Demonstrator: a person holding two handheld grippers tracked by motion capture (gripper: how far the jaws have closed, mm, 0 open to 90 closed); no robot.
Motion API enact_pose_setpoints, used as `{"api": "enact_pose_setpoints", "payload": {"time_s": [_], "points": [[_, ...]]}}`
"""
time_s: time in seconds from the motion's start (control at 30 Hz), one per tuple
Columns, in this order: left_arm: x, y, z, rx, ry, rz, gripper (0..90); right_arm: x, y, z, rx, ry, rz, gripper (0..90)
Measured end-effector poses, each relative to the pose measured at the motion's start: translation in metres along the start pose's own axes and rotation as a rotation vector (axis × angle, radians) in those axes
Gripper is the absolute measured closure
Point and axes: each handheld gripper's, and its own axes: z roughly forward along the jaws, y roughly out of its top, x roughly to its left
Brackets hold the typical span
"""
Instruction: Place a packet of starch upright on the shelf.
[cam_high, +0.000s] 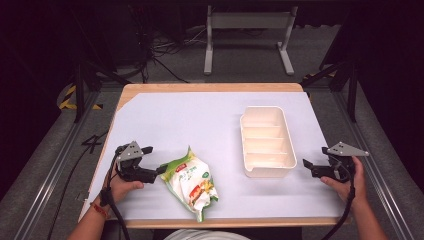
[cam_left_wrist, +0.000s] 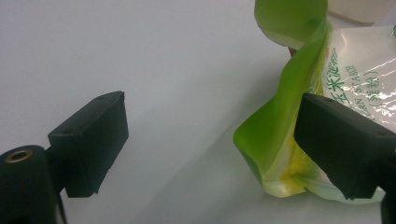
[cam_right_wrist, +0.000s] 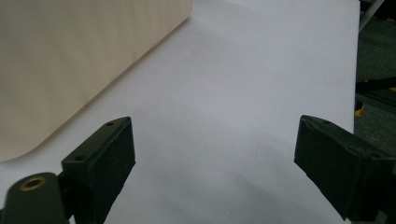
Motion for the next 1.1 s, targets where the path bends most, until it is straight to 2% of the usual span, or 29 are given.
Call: {"api": "enact_pose_setpoints", "payload": {"time_s": [0.03,0.2,0.33,0.47,0.6,0.63,0.67,0.8,0.9,1.0,1.07,1.1], "points": [[0.0,0.0,0.001,0.015,0.008,0.016,12.2,-0.001,0.0,0.0,0.002,0.003,0.003,12.3],[-0.002,0.001,0.002,0.026,-0.025,0.016,12.9,0.0,0.001,0.001,0.019,0.002,-0.011,12.8],[-0.002,0.003,0.003,0.043,-0.036,0.022,17.5,0.0,0.002,0.001,0.013,-0.002,-0.007,13.1],[0.002,0.011,0.006,0.06,-0.095,0.013,20.8,0.0,0.002,0.002,0.026,0.003,-0.005,13.4],[0.002,0.023,0.012,0.103,-0.116,0.036,25.1,0.003,0.002,0.003,0.035,0.014,-0.015,13.5],[0.002,0.023,0.012,0.103,-0.116,0.036,26.2,0.003,0.002,0.003,0.035,0.014,-0.015,13.5],[0.002,0.029,0.015,0.118,-0.138,0.035,27.4,0.004,0.003,0.004,0.037,0.016,-0.022,13.5],[0.003,0.033,0.021,0.168,-0.141,0.025,31.8,0.004,0.004,0.006,0.043,0.026,-0.031,13.5],[0.01,0.038,0.028,0.207,-0.193,0.002,32.0,0.005,0.004,0.01,0.062,0.038,-0.042,13.5],[0.009,0.042,0.029,0.2,-0.215,0.014,33.6,0.007,0.005,0.01,0.064,0.045,-0.054,13.6],[0.007,0.044,0.028,0.185,-0.21,0.034,34.3,0.008,0.005,0.011,0.07,0.045,-0.057,13.7],[0.006,0.044,0.026,0.177,-0.211,0.026,34.1,0.008,0.005,0.011,0.07,0.048,-0.057,13.6]]}}
